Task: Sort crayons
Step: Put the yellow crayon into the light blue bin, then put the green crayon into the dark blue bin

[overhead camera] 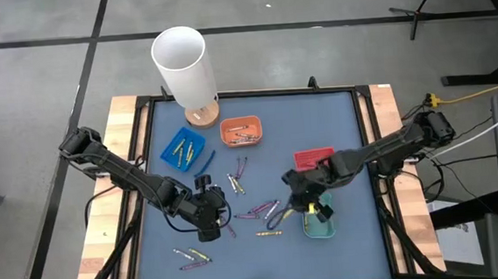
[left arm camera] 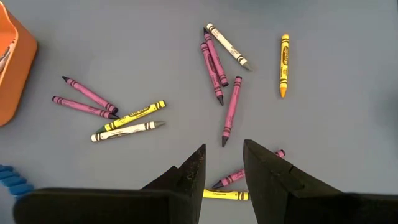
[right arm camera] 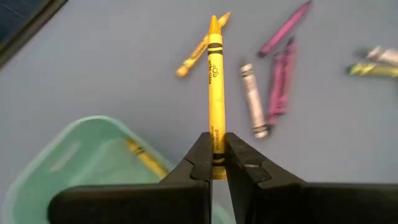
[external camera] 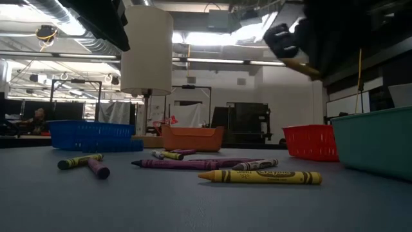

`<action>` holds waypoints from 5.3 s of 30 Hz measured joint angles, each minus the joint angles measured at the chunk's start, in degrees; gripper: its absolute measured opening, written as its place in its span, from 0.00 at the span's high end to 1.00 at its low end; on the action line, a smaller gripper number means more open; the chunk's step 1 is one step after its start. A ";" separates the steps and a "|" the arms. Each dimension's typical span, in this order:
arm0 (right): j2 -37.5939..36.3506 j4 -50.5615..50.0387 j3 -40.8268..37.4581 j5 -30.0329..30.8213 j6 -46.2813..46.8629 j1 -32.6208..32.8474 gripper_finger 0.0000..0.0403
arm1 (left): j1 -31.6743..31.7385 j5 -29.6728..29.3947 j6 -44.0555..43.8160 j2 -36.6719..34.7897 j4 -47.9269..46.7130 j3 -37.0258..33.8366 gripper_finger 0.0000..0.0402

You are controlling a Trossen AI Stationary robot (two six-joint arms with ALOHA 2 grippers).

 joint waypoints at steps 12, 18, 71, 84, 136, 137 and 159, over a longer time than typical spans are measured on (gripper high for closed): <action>0.00 -11.61 0.00 0.06 11.71 8.27 0.94 | 0.01 0.00 -0.22 0.00 0.00 0.00 0.77; 0.00 -14.89 0.01 0.09 14.82 10.18 0.94 | 0.00 0.00 -0.24 0.00 0.00 0.00 0.77; 0.02 -21.53 0.04 3.52 18.05 9.98 0.72 | 4.62 6.70 -58.54 15.34 -6.27 0.02 0.77; 0.02 -21.17 0.04 3.56 18.05 9.98 0.72 | 4.62 9.57 -60.46 20.04 -7.32 0.02 0.77; 0.04 -19.65 0.04 3.56 17.49 9.98 0.73 | 4.88 6.26 -46.83 18.25 -7.78 -0.04 0.99; 0.02 -19.65 0.04 3.56 17.48 9.98 0.73 | 5.06 6.10 -46.11 17.78 -7.79 -0.04 0.99; 0.09 -20.85 1.98 3.57 17.44 9.98 0.73 | 20.62 -8.32 -17.90 0.38 -21.40 -0.02 0.99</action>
